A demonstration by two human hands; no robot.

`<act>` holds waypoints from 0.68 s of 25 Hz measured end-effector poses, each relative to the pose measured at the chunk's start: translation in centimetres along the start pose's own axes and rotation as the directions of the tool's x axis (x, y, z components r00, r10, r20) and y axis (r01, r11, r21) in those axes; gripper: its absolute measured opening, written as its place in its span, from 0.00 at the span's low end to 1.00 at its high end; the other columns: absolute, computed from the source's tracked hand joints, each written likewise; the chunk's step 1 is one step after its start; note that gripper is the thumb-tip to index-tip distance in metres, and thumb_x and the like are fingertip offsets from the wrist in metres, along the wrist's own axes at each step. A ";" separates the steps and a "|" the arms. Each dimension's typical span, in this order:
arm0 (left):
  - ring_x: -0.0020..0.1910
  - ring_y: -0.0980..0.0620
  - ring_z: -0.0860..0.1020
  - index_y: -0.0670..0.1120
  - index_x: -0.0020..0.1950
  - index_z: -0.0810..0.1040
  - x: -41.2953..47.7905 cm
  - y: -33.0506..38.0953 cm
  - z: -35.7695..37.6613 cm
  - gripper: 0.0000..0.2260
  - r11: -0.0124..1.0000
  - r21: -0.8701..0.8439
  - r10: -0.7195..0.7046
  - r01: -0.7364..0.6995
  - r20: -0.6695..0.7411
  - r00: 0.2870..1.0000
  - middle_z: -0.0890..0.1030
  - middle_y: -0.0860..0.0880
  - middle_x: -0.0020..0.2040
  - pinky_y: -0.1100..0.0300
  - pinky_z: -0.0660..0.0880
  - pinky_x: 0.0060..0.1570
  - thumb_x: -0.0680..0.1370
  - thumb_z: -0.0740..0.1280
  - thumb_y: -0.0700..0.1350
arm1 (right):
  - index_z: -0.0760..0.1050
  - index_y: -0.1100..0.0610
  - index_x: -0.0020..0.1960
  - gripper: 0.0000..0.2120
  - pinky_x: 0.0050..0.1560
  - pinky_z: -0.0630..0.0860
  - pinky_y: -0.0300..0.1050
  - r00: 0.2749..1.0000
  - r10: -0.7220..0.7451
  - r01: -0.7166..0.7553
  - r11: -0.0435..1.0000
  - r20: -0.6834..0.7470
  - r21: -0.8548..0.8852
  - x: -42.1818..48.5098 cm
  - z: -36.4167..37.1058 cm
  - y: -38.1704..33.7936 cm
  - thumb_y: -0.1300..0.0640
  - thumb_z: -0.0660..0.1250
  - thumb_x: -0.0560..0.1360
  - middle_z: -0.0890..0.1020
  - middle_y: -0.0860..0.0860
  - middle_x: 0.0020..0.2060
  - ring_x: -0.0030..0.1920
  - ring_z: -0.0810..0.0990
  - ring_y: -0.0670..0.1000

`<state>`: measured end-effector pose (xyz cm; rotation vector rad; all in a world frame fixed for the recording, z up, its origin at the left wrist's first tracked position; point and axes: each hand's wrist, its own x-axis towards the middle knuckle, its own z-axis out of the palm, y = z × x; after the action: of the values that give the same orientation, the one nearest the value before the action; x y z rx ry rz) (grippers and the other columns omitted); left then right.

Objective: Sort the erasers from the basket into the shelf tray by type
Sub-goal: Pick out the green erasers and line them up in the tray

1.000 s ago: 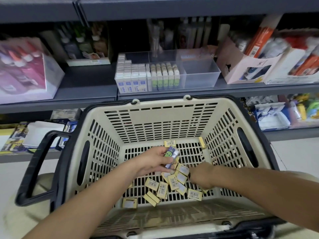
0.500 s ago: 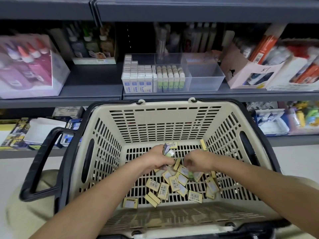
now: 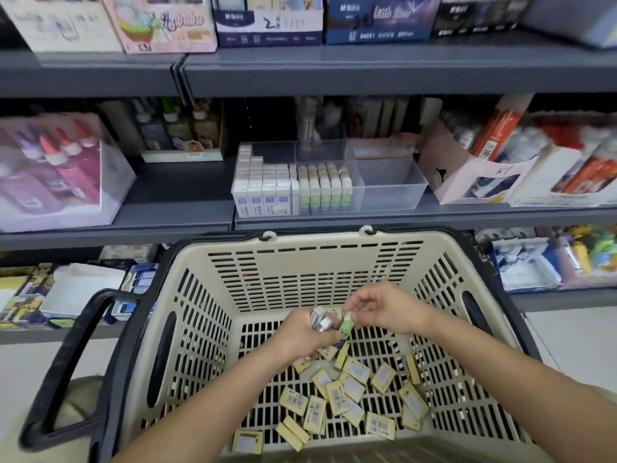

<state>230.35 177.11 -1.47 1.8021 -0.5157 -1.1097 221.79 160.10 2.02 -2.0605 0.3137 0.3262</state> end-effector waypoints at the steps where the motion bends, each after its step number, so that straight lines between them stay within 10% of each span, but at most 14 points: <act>1: 0.31 0.58 0.77 0.48 0.44 0.79 0.0 0.6 -0.2 0.04 1.000 -0.029 0.006 -0.006 -0.012 1.000 0.80 0.50 0.36 0.63 0.74 0.28 0.73 0.72 0.40 | 0.78 0.56 0.50 0.06 0.52 0.79 0.43 0.999 -0.025 0.025 1.000 -0.020 -0.010 -0.1 -0.9 -0.6 0.60 0.68 0.73 0.83 0.52 0.45 0.43 0.82 0.49; 6: 0.23 0.58 0.72 0.47 0.40 0.77 0.5 4.8 -2.7 0.06 0.994 -0.079 0.065 -0.080 -0.179 0.982 0.75 0.53 0.26 0.65 0.68 0.20 0.72 0.73 0.45 | 0.78 0.46 0.45 0.07 0.51 0.77 0.40 0.938 -0.193 0.182 0.981 -0.287 -0.064 0.5 -7.6 -4.9 0.57 0.70 0.72 0.83 0.46 0.40 0.41 0.82 0.43; 12: 0.29 0.57 0.74 0.49 0.46 0.75 2.3 10.3 -5.8 0.02 0.928 -0.208 0.212 -0.309 -0.387 0.897 0.76 0.52 0.32 0.61 0.71 0.27 0.76 0.65 0.42 | 0.78 0.51 0.43 0.02 0.46 0.74 0.34 0.669 -0.238 0.188 0.971 -0.704 -0.149 6.2 -13.4 -8.1 0.56 0.70 0.73 0.81 0.44 0.38 0.38 0.80 0.42; 17: 0.29 0.55 0.73 0.48 0.49 0.73 3.9 11.6 -8.2 0.04 0.926 -0.116 0.274 -0.360 -0.449 0.850 0.77 0.55 0.31 0.57 0.71 0.35 0.76 0.65 0.45 | 0.78 0.55 0.49 0.04 0.44 0.69 0.31 0.625 -0.287 0.102 0.952 -0.726 -0.289 9.6 -14.6 -8.1 0.59 0.67 0.74 0.79 0.45 0.39 0.43 0.78 0.47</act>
<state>240.67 172.70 8.14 1.6440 -0.4040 -0.4938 235.05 150.36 12.08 -2.3401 0.5690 -0.7277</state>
